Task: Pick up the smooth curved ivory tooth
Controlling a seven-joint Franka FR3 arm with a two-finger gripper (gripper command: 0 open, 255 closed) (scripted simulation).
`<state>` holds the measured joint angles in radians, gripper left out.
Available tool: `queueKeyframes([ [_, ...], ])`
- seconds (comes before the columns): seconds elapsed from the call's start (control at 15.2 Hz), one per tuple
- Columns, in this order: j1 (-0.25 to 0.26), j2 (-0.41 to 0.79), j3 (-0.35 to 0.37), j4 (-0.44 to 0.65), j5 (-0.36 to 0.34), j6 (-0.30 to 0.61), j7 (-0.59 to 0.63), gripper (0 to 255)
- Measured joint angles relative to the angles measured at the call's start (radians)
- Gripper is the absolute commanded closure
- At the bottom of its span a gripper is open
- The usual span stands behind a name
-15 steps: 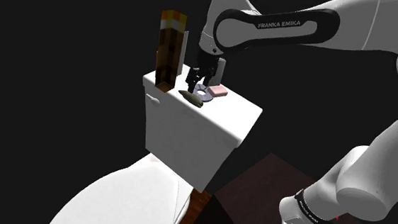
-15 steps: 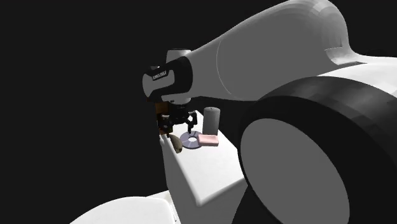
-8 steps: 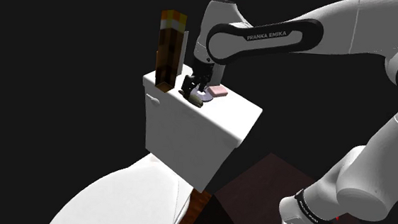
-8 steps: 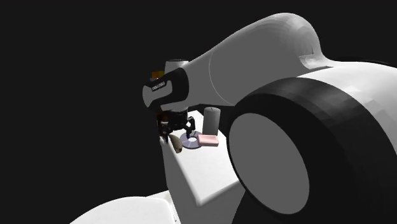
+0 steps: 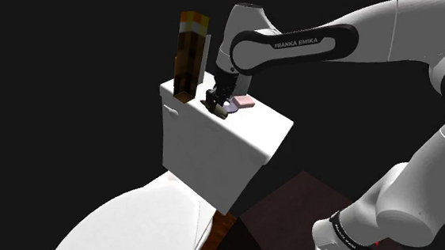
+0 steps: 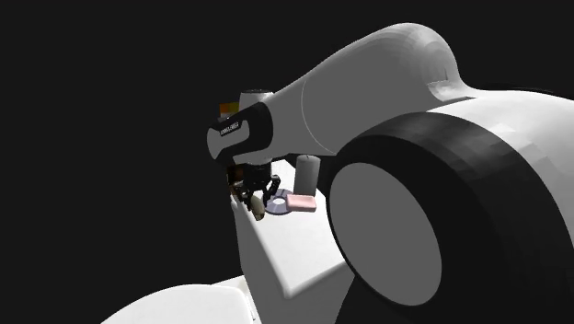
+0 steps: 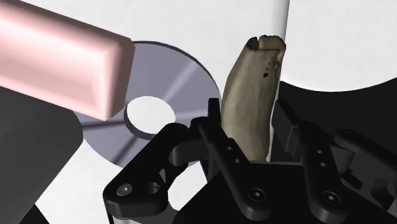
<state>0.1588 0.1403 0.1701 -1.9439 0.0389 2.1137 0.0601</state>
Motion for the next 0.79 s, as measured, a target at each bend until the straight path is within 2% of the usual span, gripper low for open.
queueKeyframes([
  [0.33, 0.0, -0.002, 0.0, 0.004, 0.0, -0.007, 0.0, 255],
  [0.79, -0.002, -0.031, 0.0, 0.058, 0.004, -0.089, -0.001, 255],
])
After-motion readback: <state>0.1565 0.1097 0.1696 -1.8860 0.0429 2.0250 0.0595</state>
